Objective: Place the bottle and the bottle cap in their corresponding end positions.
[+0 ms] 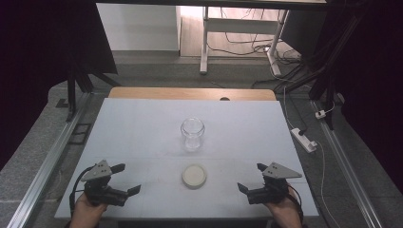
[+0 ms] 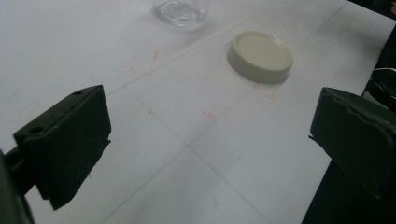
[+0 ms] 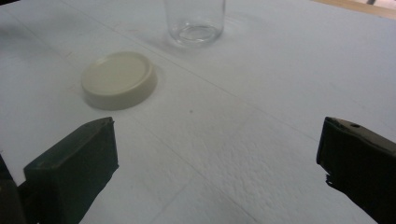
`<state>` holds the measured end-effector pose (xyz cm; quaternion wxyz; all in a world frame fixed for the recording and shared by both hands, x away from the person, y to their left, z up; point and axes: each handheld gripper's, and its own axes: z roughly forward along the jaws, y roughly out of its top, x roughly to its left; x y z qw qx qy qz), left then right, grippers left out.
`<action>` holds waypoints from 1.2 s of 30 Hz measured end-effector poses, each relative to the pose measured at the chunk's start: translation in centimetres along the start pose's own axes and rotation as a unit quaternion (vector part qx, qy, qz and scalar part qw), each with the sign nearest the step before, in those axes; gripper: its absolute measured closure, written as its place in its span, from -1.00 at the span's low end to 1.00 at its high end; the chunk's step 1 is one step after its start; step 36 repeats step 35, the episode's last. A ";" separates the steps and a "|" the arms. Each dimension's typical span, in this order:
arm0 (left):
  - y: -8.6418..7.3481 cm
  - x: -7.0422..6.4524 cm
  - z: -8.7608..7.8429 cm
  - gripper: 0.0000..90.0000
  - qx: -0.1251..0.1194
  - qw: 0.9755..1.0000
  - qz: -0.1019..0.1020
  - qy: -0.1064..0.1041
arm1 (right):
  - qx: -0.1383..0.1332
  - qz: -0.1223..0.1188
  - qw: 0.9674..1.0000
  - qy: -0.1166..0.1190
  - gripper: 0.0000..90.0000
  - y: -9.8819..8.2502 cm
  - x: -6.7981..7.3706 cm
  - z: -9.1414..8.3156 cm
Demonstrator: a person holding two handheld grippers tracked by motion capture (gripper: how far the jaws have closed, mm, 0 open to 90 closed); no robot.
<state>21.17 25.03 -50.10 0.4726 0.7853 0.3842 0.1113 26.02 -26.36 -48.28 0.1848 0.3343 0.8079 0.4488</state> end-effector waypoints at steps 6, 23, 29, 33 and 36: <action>-1.5 0.3 -1.6 -1.00 -0.002 1.000 -0.017 0.023 | 0.005 0.015 1.000 -0.024 -1.00 -1.1 -0.6 -1.3; -4.5 0.8 -3.7 -1.00 0.042 0.994 -0.027 0.094 | 0.029 0.041 0.997 -0.054 -1.00 -3.0 -1.1 -3.3; -4.9 0.9 -4.2 -1.00 0.044 0.993 -0.038 0.098 | 0.036 0.052 0.996 -0.056 -1.00 -3.5 -1.3 -3.7; -5.1 1.0 -4.4 -1.00 0.043 0.993 -0.045 0.098 | 0.032 0.058 0.996 -0.056 -1.00 -3.7 -1.4 -4.0; -5.0 1.0 -4.3 -1.00 0.043 0.993 -0.044 0.096 | 0.033 0.060 0.996 -0.054 -1.00 -3.7 -1.4 -4.1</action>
